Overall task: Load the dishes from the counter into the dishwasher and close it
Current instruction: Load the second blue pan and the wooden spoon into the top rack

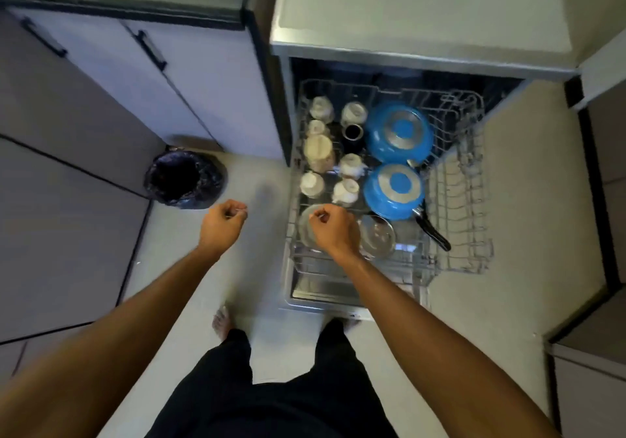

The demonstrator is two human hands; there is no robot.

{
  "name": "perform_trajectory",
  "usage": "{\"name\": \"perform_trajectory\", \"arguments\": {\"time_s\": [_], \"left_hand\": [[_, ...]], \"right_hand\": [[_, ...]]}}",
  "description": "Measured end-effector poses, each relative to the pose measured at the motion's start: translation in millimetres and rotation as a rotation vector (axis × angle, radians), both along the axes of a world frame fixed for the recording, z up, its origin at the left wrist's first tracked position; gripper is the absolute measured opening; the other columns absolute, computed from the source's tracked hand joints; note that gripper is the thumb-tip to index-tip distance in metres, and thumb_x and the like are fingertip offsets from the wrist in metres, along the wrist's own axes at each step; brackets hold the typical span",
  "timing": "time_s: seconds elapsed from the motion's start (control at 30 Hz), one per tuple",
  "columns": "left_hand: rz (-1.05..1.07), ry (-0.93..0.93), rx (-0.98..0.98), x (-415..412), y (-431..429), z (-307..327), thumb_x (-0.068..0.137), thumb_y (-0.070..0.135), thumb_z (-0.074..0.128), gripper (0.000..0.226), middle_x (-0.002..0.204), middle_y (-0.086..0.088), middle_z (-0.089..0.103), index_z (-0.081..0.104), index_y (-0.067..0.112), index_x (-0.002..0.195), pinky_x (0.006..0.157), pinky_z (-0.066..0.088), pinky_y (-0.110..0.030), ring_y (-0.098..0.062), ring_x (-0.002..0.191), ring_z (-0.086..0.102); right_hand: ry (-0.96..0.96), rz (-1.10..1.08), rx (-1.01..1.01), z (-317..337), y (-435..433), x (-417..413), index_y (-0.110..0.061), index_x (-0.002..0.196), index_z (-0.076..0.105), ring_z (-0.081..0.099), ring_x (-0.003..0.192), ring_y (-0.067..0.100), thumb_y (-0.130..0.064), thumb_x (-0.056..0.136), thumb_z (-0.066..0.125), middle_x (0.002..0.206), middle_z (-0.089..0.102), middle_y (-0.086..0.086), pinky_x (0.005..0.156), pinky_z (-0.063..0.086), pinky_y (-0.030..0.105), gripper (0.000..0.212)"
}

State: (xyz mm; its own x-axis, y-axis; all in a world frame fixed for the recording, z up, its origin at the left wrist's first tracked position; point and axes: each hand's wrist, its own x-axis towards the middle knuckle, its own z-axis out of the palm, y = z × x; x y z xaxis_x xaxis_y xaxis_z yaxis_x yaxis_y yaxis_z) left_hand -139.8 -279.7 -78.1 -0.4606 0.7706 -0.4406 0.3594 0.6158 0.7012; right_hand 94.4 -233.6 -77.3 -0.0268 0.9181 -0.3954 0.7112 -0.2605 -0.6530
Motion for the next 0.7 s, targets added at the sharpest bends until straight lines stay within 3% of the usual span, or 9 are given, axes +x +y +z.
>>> {"name": "perform_trajectory", "arguments": {"time_s": [0.13, 0.3, 0.47, 0.7], "left_hand": [[0.015, 0.033, 0.137, -89.9, -23.0, 29.1, 0.082, 0.022, 0.062, 0.014, 0.076, -0.005, 0.066, 0.071, 0.020, 0.092, 0.078, 0.056, -0.040, -0.024, 0.075, 0.066], [0.147, 0.129, 0.209, -235.7, -67.4, 65.5, 0.089, 0.014, 0.063, 0.012, 0.074, 0.011, 0.065, 0.071, 0.022, 0.093, 0.062, 0.044, -0.022, 0.002, 0.064, 0.057], [0.299, 0.228, 0.243, -378.5, -114.4, 100.1, 0.089, 0.013, 0.062, 0.013, 0.072, 0.007, 0.065, 0.070, 0.023, 0.090, 0.062, 0.042, -0.024, -0.003, 0.061, 0.056], [0.388, 0.398, 0.337, -499.0, -118.7, 124.7, 0.086, 0.012, 0.066, 0.011, 0.090, 0.001, 0.070, 0.071, 0.018, 0.094, 0.077, 0.051, -0.029, -0.013, 0.081, 0.064]], "right_hand": [[-0.016, 0.107, 0.038, 23.2, -7.3, -106.5, -0.026, 0.093, 0.074, 0.068, 0.090, 0.024, -0.040, 0.086, 0.065, 0.091, 0.075, -0.003, 0.074, 0.053, 0.032, 0.018], [0.005, 0.206, 0.110, 52.6, -21.2, -264.9, -0.025, 0.093, 0.075, 0.069, 0.092, 0.026, -0.039, 0.084, 0.068, 0.092, 0.076, -0.002, 0.075, 0.052, 0.032, 0.018], [0.071, 0.354, 0.151, 83.6, -33.3, -417.9, -0.027, 0.092, 0.075, 0.068, 0.092, 0.027, -0.038, 0.085, 0.068, 0.094, 0.075, -0.001, 0.076, 0.051, 0.032, 0.015], [0.144, 0.530, 0.246, 119.6, -6.8, -569.0, -0.027, 0.088, 0.073, 0.067, 0.090, 0.025, -0.039, 0.087, 0.067, 0.091, 0.075, -0.003, 0.077, 0.055, 0.035, 0.013]]}}
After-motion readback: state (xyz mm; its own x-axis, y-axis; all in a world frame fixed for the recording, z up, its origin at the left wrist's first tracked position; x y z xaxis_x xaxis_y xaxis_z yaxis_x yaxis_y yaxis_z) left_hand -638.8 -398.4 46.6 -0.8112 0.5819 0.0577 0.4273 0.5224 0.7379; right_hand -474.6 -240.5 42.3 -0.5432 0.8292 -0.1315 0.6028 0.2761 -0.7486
